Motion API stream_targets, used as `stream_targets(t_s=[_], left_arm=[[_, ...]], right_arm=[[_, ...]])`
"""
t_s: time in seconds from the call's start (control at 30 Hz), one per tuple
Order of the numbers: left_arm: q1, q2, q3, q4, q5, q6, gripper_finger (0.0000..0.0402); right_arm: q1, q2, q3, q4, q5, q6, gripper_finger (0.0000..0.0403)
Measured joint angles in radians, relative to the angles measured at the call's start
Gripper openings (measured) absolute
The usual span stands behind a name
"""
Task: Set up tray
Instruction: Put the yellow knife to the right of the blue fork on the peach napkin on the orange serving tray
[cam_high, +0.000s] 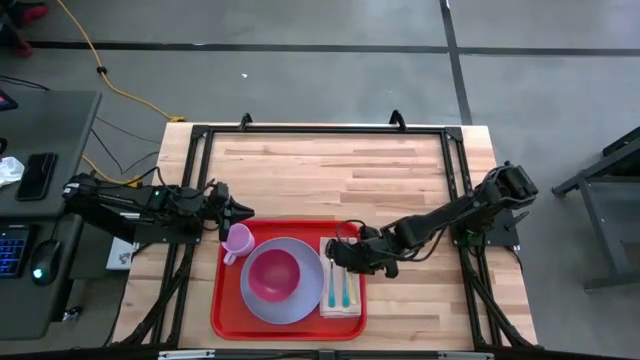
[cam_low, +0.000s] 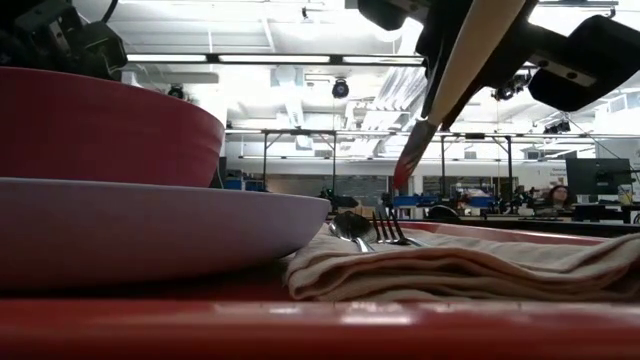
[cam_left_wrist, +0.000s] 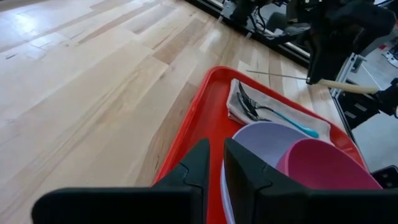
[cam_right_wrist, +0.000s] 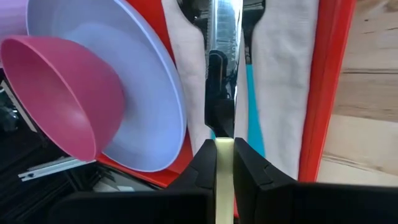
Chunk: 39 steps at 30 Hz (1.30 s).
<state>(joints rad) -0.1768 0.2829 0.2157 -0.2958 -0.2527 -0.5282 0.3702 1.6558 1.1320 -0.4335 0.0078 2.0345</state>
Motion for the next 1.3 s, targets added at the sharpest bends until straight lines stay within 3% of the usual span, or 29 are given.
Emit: stream_targets(t_s=[0.23, 0.53, 1.07, 1.3], left_arm=[[0.000, 0.000, 0.000, -0.017, 0.000, 0.000, 0.0079], [0.000, 0.000, 0.000, -0.042, -0.001, 0.000, 0.0079], [0.000, 0.000, 0.000, -0.066, -0.001, 0.005, 0.0079], [0.000, 0.000, 0.000, -0.065, -0.002, 0.009, 0.0079]], right_arm=[[0.010, 0.001, 0.016, -0.028, 0.001, 0.006, 0.0010], [0.029, 0.015, 0.230, -0.364, 0.065, -0.019, 0.0009], [0.071, 0.356, 0.714, -0.785, 0.068, -0.026, 0.0012], [0.076, 0.436, 0.787, -0.851, 0.082, -0.034, 0.0015]])
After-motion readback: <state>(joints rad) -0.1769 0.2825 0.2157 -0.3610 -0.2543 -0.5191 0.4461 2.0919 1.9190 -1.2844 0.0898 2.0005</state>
